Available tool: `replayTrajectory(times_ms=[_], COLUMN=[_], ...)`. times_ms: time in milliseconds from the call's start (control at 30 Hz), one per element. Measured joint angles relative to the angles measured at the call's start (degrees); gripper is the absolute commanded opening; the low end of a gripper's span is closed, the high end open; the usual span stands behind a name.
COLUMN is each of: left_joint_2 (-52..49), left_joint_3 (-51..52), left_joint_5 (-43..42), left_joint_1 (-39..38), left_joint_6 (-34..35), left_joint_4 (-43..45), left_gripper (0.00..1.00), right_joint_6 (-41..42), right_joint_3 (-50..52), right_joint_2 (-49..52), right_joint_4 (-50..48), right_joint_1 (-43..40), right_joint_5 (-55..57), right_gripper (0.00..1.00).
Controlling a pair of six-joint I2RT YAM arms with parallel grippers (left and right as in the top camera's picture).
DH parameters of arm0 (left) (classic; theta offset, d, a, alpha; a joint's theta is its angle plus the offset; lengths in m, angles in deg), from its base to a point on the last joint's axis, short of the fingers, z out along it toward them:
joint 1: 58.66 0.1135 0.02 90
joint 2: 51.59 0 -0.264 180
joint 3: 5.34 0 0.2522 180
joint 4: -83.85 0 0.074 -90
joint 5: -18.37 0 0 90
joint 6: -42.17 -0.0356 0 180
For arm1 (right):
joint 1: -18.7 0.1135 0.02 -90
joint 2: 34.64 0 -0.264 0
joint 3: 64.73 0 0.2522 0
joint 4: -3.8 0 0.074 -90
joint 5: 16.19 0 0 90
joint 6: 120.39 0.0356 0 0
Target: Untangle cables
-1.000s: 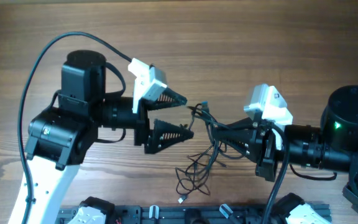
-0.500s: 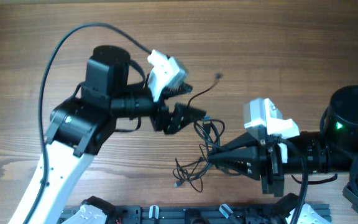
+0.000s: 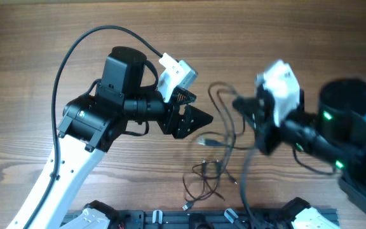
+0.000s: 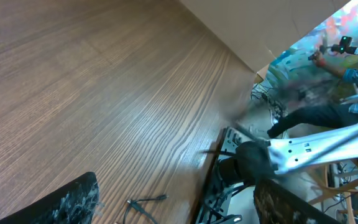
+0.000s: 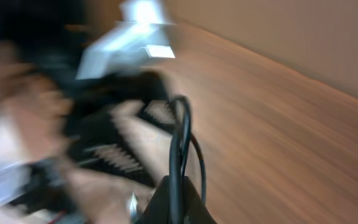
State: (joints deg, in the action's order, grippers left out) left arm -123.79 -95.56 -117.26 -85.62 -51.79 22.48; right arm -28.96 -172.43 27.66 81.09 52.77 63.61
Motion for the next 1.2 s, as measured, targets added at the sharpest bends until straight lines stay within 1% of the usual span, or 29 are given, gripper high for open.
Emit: replayTrajectory(times_ms=[67, 133, 167, 233, 300, 400, 467, 500, 533, 567, 600, 633, 700, 767, 867, 933, 1033, 1200], left_joint_2=[0.0, 0.0, 0.0, 0.0, 0.0, 0.0, 0.0, 0.0, 0.0, 0.0, 0.0, 0.0, 0.0, 0.0, 0.0, 0.0, 0.0, 0.0], left_joint_3=[0.0, 0.0, 0.0, 0.0, 0.0, 0.0, 0.0, 0.0, 0.0, 0.0, 0.0, 0.0, 0.0, 0.0, 0.0, 0.0, 0.0, 0.0], left_joint_5=[0.0, -0.1, -0.7, -1.2, -1.4, -1.2, -0.7, -0.7, -0.6, -0.6, -0.5, -0.4, -0.4, 0.1, 2.3, 4.4, 9.2, 20.4], left_joint_1=[0.0, 0.0, 0.0, 0.0, 0.0, 0.0, 0.0, 0.0, 0.0, 0.0, 0.0, 0.0, 0.0, 0.0, 0.0, 0.0, 0.0, 0.0], left_joint_6=[0.0, 0.0, 0.0, 0.0, 0.0, 0.0, 0.0, 0.0, 0.0, 0.0, 0.0, 0.0, 0.0, 0.0, 0.0, 0.0, 0.0, 0.1], left_joint_4=[0.0, 0.1, 0.6, 1.9, 2.9, 3.0, 2.8, 2.7, 2.3, 1.9, 1.5, 1.0, 0.4, -0.7, -4.4, -6.8, -10.2, -14.1], left_gripper=[0.82, 0.82, 0.82, 0.83, 0.82, 0.83, 0.83, 0.83, 0.83, 0.83, 0.83, 0.83, 0.84, 0.84, 0.84, 0.84, 0.84, 0.87], right_joint_6=[2.1, 3.4, 4.0, 4.7, 5.0, 4.6, 4.3, 5.1, 8.8, 11.5, 14.0, 16.5, 17.4, 16.7, 15.0, 15.4, 17.4, 18.5], right_joint_3=[0.0, 0.0, 0.0, 0.0, 0.0, 0.0, 0.0, 0.0, 0.0, 0.0, 0.0, 0.0, 0.0, 0.0, 0.0, 0.3, 0.6, 0.7], right_joint_2=[3.6, 7.3, 10.5, 14.0, 15.8, 15.5, 14.9, 14.4, 14.1, 14.0, 14.0, 14.0, 14.0, 14.0, 15.8, 18.9, 23.3, 28.7], right_joint_4=[-0.1, -0.4, -1.5, -4.6, -7.9, -9.0, -8.5, -7.8, -5.4, -3.7, -2.6, -1.9, -1.6, -0.2, 6.6, 14.3, 19.6, 19.8], right_joint_1=[0.0, 0.0, 0.0, 0.0, 0.0, 0.0, 0.0, 0.1, 0.2, 0.2, 0.2, 0.0, -0.1, 0.0, 0.0, 0.0, 0.0, 0.0], right_joint_5=[5.6, 8.1, 8.7, 6.4, 2.2, 0.8, 4.0, 8.5, 18.3, 25.3, 30.4, 35.5, 37.7, 36.0, 28.1, 25.2, 24.5, 25.9], right_gripper=[0.04, 0.04, 0.04, 0.04, 0.04, 0.04, 0.04, 0.04, 0.25, 0.59, 0.88, 1.00, 1.00, 1.00, 1.00, 1.00, 1.00, 1.00])
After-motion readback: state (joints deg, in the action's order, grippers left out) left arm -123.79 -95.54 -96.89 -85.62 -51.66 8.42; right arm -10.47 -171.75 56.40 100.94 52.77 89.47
